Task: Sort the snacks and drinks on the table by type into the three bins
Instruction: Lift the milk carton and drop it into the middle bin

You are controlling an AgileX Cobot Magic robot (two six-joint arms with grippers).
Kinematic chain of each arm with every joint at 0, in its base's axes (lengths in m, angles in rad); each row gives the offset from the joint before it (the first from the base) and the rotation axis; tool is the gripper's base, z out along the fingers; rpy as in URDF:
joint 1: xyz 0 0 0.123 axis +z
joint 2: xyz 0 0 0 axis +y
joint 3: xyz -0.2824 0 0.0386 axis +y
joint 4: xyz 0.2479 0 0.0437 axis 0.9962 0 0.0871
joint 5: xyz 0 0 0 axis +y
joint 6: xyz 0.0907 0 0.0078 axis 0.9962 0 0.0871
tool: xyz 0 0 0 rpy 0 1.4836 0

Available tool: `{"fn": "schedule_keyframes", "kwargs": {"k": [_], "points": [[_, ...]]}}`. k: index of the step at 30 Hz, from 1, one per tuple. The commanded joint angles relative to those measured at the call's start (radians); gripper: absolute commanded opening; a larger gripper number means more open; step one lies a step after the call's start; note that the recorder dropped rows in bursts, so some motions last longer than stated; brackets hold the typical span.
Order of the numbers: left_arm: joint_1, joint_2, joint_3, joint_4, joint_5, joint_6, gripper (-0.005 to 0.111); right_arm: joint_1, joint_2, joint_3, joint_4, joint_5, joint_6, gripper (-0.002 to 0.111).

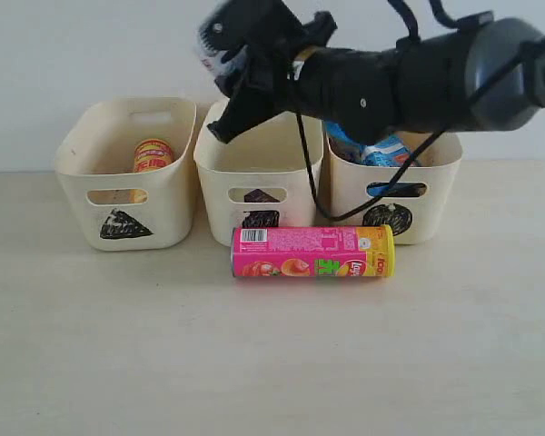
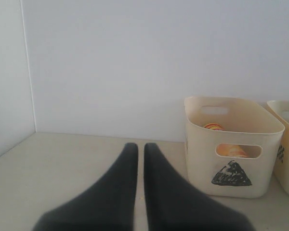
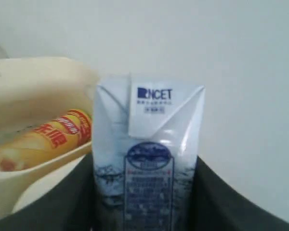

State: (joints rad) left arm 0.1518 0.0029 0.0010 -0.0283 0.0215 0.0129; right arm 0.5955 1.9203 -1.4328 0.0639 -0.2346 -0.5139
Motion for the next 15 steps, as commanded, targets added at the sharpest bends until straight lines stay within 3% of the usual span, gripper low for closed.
{"fn": "schedule_keyframes", "kwargs": {"k": [1,5,12,15], "points": [[0.005,-0.003,-0.001,-0.009,-0.003,-0.004,0.004,-0.068,0.138,-0.082,0.109,-0.107,0.097,0.0],[0.005,-0.003,-0.001,-0.009,-0.003,-0.004,0.004,-0.074,0.264,-0.191,0.109,-0.082,0.112,0.002],[0.005,-0.003,-0.001,-0.009,-0.003,-0.004,0.004,-0.074,0.315,-0.234,0.109,-0.074,0.116,0.061],[0.005,-0.003,-0.001,-0.009,-0.003,-0.004,0.004,-0.074,0.298,-0.234,0.109,-0.067,0.116,0.066]]}}
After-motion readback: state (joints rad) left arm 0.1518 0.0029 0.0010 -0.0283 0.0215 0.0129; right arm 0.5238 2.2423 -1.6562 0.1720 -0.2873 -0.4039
